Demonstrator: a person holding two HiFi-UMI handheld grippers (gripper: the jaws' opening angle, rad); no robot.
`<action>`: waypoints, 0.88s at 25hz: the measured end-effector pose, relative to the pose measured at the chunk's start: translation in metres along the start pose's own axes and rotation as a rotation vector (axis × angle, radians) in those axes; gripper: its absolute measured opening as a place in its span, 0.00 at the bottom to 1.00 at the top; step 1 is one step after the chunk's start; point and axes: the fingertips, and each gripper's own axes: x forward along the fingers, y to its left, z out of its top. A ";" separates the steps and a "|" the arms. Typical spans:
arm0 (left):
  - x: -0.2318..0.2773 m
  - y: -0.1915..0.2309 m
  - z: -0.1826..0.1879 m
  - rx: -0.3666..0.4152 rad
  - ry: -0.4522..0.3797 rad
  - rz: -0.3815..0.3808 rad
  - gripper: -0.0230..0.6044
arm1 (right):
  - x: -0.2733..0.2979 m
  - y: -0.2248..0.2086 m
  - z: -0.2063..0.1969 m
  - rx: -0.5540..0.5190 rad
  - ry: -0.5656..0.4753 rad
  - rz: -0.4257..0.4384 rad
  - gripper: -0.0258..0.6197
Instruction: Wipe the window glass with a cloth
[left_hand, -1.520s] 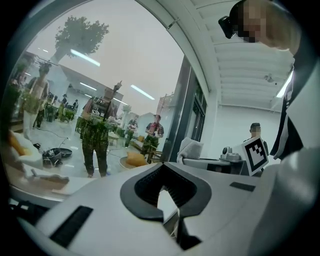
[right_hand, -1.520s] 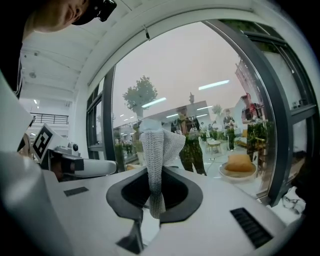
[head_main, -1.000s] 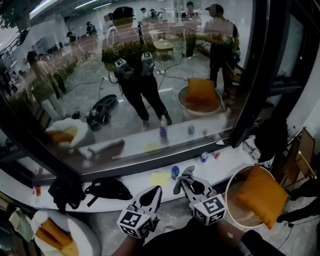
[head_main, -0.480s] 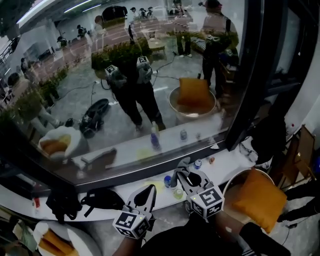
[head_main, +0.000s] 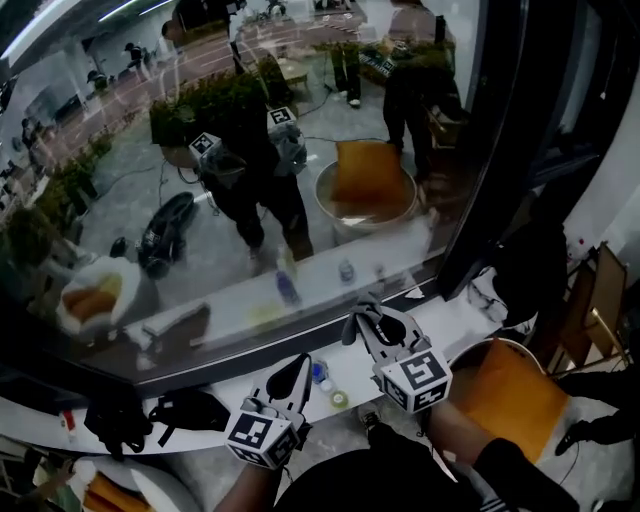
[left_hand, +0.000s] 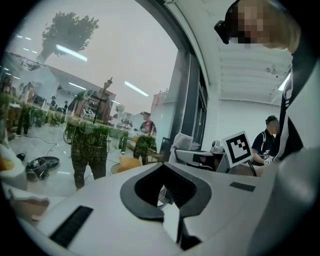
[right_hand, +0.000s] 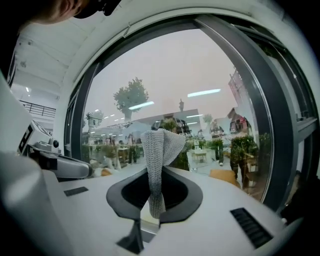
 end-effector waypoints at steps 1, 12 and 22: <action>0.011 0.000 0.000 0.011 0.001 -0.008 0.05 | 0.004 -0.011 0.004 -0.005 -0.007 -0.007 0.12; 0.132 -0.016 0.028 0.029 -0.008 -0.033 0.05 | 0.036 -0.153 0.036 -0.065 -0.020 -0.106 0.12; 0.197 -0.025 0.046 0.075 -0.010 -0.038 0.05 | 0.059 -0.265 0.055 -0.103 0.020 -0.208 0.12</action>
